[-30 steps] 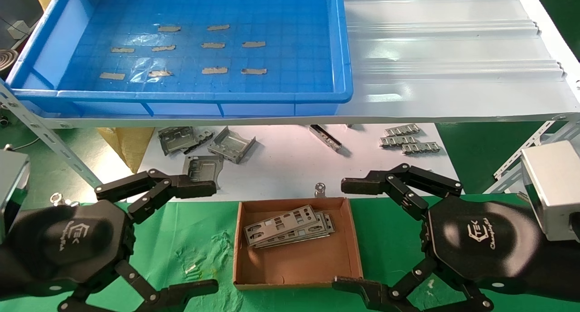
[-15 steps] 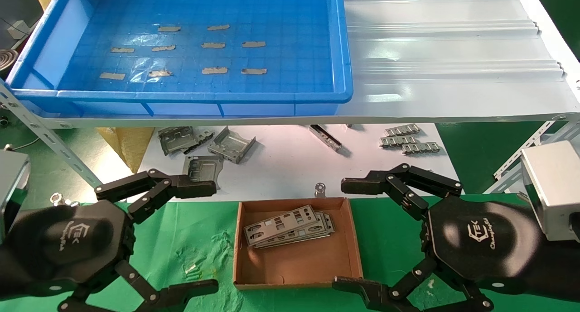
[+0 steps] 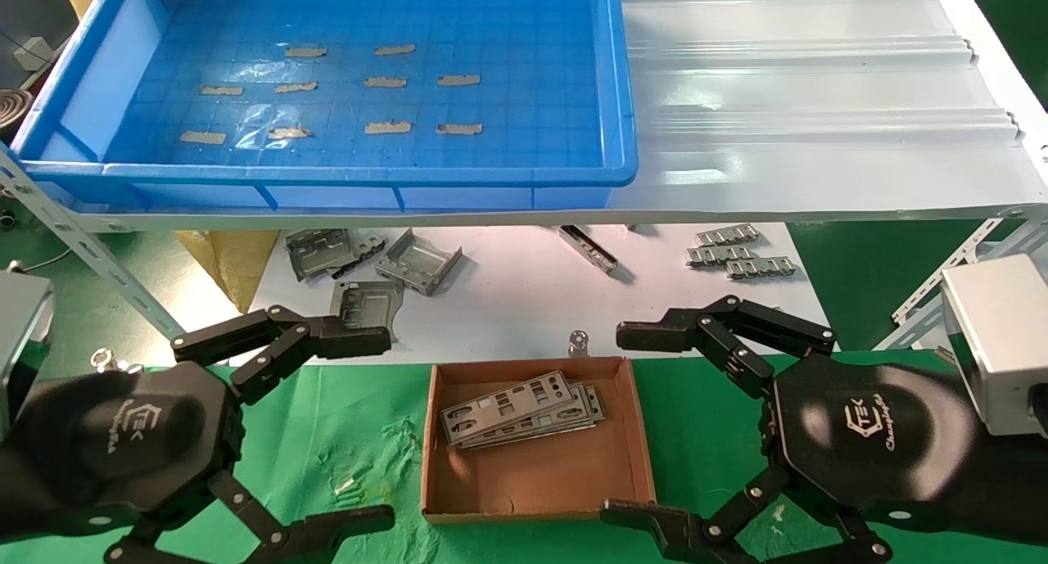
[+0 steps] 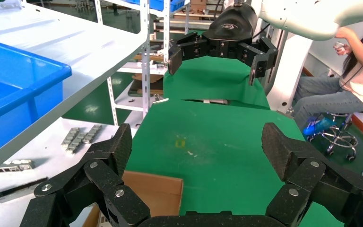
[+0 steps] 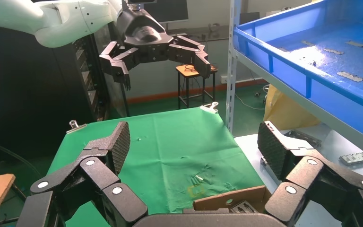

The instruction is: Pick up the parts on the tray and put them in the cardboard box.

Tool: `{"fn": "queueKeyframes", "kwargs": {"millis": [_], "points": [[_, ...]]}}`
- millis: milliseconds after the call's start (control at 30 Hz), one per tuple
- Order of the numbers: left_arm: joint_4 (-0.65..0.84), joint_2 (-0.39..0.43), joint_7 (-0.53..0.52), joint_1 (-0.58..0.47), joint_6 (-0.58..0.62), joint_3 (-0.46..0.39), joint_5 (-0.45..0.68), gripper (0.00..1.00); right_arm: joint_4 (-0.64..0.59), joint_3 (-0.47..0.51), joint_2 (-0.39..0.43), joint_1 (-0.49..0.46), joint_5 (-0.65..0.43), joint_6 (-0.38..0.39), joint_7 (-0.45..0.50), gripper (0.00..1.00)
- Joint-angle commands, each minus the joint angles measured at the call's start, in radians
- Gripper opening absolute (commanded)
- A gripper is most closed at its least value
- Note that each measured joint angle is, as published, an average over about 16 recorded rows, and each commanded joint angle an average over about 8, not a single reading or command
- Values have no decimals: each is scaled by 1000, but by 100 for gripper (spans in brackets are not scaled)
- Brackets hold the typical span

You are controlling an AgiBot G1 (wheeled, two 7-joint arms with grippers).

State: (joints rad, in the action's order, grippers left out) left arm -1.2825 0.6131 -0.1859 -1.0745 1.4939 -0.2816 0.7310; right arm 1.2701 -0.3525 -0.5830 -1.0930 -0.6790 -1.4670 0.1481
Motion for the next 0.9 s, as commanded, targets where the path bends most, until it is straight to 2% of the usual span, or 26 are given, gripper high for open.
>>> {"fn": "queueKeyframes", "kwargs": {"millis": [33,900], "points": [[0,0,0,0,0,0,0,100,0,0,0,0,0,0,0,100],[0,0,0,0,0,0,0,100,0,0,0,0,0,0,0,100]]}}
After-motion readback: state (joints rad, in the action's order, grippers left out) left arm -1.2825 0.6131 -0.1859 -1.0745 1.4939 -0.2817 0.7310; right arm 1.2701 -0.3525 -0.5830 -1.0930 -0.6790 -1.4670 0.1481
